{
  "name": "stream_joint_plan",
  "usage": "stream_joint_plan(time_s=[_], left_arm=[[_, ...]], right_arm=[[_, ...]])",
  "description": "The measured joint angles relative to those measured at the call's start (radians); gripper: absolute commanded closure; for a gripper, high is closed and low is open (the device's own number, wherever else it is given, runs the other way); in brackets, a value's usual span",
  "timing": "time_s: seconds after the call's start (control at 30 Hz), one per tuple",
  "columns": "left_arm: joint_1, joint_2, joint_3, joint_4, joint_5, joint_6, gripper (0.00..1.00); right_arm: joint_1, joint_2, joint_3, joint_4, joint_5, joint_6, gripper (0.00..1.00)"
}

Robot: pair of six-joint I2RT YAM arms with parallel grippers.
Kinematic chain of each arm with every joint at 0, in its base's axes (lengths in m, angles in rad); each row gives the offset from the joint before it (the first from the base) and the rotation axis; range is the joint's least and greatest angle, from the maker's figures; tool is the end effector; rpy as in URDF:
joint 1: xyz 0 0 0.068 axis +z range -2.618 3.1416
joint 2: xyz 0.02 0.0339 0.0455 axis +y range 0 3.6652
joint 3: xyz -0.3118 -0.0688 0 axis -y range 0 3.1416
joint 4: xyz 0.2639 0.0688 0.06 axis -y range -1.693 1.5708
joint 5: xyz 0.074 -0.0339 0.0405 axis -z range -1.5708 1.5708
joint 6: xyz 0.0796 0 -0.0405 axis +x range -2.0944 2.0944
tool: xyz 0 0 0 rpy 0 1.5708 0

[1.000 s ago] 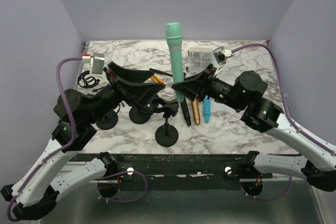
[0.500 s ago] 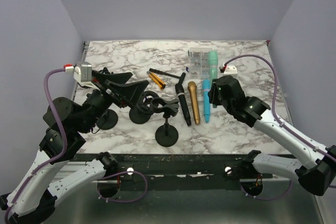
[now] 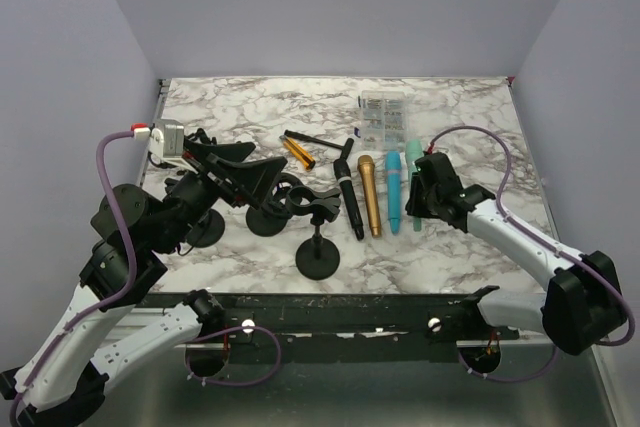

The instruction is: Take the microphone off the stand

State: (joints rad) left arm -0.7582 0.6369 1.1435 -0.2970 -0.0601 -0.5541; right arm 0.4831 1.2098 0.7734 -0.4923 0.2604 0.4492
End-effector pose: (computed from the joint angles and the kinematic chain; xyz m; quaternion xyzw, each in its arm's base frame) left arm 0.0912 -0.0798 0.5114 0.0408 0.6281 -0.4590 0.6271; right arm 0.2440 0.1048 0.2272 0.0250 0.9414 0.0306 0.3349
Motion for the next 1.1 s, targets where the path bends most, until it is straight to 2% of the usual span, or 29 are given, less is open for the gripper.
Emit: stream_joint_plan(time_s=[0.27,0.37,0.57,1.1], left_arm=[[0.000,-0.012,-0.024,-0.010,0.000,-0.001,0.02],[0.000,-0.013,-0.024,-0.022,0.000,0.000,0.01],[0.000,-0.013,-0.024,-0.045,-0.006,0.005,0.01],[0.000,-0.004,-0.024,-0.064,-0.008,0.005,0.01]], right_arm=[[-0.099,0.106,-0.031,0.104,-0.134,0.006,0.99],[-0.112,0.143,-0.042,0.129,-0.156,0.006,0.85],[-0.112,0.176,-0.045,0.156,-0.194,0.006,0.66],[-0.119,0.215,-0.045,0.195,-0.229,0.006,0.34]])
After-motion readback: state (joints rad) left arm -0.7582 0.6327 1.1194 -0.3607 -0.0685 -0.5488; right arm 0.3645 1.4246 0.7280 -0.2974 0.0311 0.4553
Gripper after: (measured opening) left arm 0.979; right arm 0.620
